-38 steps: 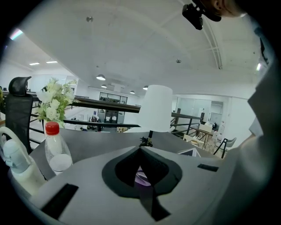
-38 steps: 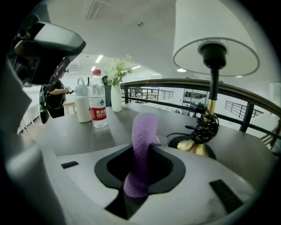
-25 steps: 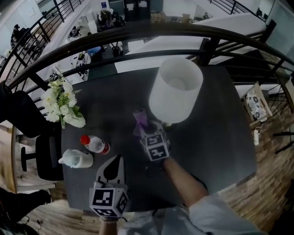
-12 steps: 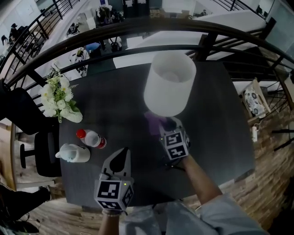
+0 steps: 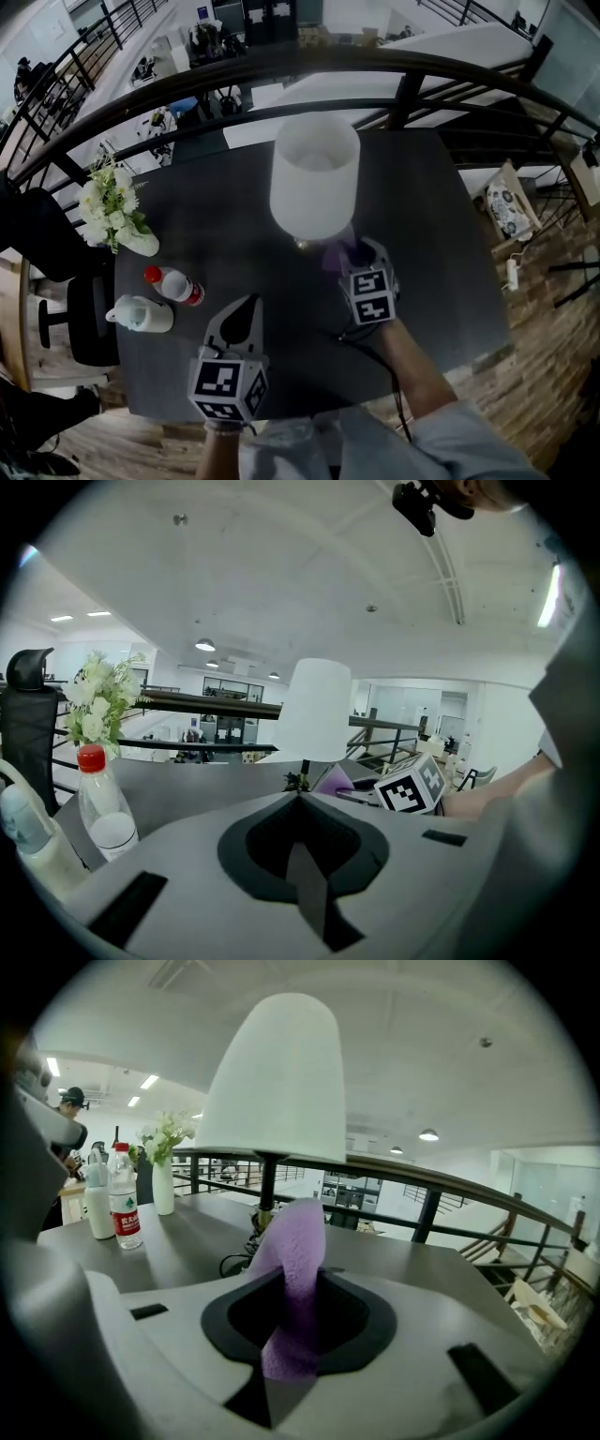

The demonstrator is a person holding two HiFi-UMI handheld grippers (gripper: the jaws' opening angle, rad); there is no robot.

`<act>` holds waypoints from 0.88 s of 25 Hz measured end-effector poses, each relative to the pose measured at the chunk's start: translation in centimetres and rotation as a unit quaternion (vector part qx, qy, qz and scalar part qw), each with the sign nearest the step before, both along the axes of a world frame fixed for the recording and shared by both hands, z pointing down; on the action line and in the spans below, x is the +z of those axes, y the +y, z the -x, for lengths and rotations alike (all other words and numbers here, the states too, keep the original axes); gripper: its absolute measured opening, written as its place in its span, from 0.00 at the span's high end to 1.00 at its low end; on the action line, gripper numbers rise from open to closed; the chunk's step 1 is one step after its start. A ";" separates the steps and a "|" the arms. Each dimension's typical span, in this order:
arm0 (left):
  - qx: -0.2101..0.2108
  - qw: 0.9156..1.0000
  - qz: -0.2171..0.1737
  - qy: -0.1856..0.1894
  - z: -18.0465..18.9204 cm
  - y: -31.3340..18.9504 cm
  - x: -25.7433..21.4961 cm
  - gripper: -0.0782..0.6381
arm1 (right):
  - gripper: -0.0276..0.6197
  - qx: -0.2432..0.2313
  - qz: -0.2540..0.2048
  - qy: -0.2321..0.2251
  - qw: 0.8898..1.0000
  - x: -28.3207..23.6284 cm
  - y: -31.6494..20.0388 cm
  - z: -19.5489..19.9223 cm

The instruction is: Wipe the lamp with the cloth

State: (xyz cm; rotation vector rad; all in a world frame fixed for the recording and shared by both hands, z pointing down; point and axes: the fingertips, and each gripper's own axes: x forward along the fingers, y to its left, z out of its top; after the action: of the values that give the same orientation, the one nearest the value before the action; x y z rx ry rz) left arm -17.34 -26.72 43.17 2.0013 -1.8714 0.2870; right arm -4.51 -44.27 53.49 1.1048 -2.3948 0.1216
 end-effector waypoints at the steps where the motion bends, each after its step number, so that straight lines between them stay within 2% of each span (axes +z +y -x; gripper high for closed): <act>1: 0.002 1.000 -0.001 -0.001 -0.3 -0.1 -0.1 0.88 | 0.81 0.011 0.001 -0.002 1.000 -0.2 -0.1 -0.7; 5: 0.011 1.000 -0.010 -0.007 -1.5 -0.6 -1.2 0.88 | 0.81 0.026 0.001 -0.009 1.000 -1.7 0.2 -2.6; 11: 0.015 0.999 -0.031 -0.015 -3.1 -0.9 -3.7 0.88 | 0.81 0.018 -0.009 -0.026 0.999 -5.2 2.7 -5.0; 22: 0.003 0.998 -0.049 -0.029 -3.4 -0.3 -6.6 0.88 | 0.81 -0.010 -0.016 -0.107 0.994 -12.7 7.8 -5.6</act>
State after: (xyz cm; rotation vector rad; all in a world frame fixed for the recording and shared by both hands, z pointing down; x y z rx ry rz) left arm -13.91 -26.98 36.62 2.0844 -1.9504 0.2619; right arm 1.10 -36.44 40.74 1.1336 -2.6046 0.2061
